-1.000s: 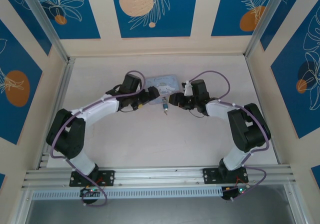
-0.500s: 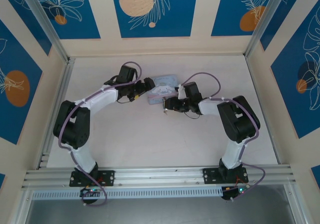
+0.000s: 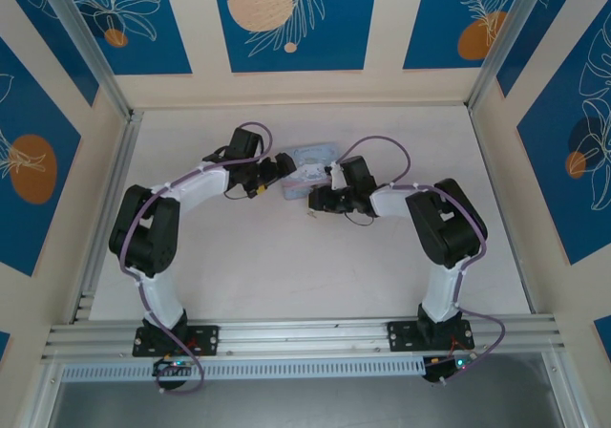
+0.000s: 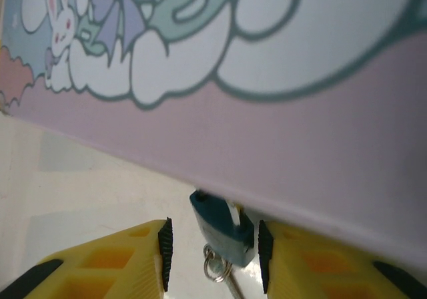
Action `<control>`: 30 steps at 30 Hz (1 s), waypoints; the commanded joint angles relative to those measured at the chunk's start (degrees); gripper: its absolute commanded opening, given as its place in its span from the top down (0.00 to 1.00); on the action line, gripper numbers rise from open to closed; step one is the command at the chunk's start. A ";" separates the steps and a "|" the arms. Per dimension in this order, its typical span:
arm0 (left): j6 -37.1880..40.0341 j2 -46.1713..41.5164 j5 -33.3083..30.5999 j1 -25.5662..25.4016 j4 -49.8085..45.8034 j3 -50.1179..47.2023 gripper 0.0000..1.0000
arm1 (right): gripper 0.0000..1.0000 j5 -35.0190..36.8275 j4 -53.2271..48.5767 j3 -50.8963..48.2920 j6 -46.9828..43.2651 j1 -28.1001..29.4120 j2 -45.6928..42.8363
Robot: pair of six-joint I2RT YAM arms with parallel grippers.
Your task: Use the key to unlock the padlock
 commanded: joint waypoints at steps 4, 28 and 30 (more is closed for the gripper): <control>0.20 1.13 1.17 0.79 0.57 2.46 0.00 | 0.61 3.01 -2.33 1.75 -0.46 0.76 2.82; 0.65 -3.81 -0.15 0.37 -1.36 -0.38 0.00 | 0.71 -4.47 -12.32 -1.67 -11.14 -3.75 -4.74; 0.48 -4.52 0.01 0.13 -1.28 -0.83 0.00 | 0.65 -4.72 -11.83 -2.27 -10.41 -4.60 -5.50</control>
